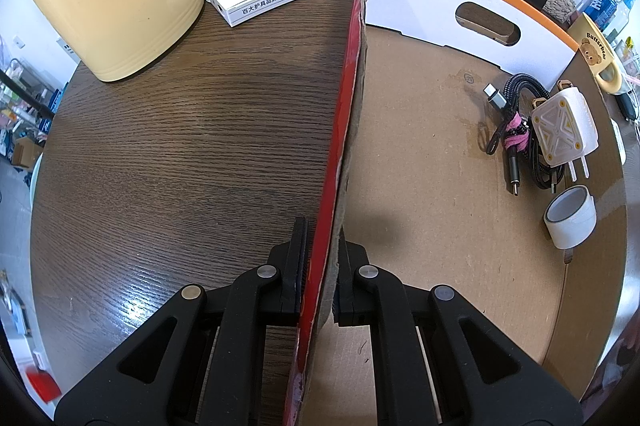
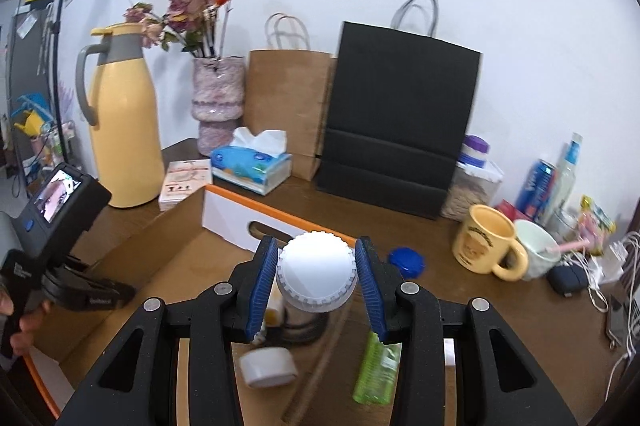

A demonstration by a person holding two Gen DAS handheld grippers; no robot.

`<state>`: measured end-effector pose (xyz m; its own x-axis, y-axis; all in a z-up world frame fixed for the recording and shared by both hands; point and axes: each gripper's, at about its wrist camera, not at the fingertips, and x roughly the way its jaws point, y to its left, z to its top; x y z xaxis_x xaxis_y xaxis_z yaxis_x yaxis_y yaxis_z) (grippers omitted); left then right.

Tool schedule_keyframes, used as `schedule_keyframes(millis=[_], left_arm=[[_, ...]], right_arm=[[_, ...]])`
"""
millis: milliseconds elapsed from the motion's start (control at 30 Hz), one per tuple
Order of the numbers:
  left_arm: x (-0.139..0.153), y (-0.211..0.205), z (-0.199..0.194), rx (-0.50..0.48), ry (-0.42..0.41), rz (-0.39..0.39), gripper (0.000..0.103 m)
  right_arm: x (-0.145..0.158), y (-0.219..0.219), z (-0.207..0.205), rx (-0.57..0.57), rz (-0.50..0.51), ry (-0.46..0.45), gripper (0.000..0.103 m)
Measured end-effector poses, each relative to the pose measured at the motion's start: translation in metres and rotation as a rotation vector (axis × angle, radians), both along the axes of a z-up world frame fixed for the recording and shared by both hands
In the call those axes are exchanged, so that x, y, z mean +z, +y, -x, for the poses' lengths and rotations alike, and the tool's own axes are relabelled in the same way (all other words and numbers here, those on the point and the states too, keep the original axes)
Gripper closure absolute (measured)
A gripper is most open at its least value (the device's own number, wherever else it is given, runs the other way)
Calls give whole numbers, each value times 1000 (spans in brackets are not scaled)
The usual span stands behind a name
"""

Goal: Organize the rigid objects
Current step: 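Carry the bottle cap into the orange box and open the right gripper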

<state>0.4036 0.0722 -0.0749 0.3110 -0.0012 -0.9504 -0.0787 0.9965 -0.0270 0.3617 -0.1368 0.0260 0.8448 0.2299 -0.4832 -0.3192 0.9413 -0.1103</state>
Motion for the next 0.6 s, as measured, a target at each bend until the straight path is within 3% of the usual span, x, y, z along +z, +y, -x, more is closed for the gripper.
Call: schedule_keyframes(millis=[600], left_arm=[[0,0,0,0,0,0,98]], right_arm=[[-26,40,-18,80,126,88,58]])
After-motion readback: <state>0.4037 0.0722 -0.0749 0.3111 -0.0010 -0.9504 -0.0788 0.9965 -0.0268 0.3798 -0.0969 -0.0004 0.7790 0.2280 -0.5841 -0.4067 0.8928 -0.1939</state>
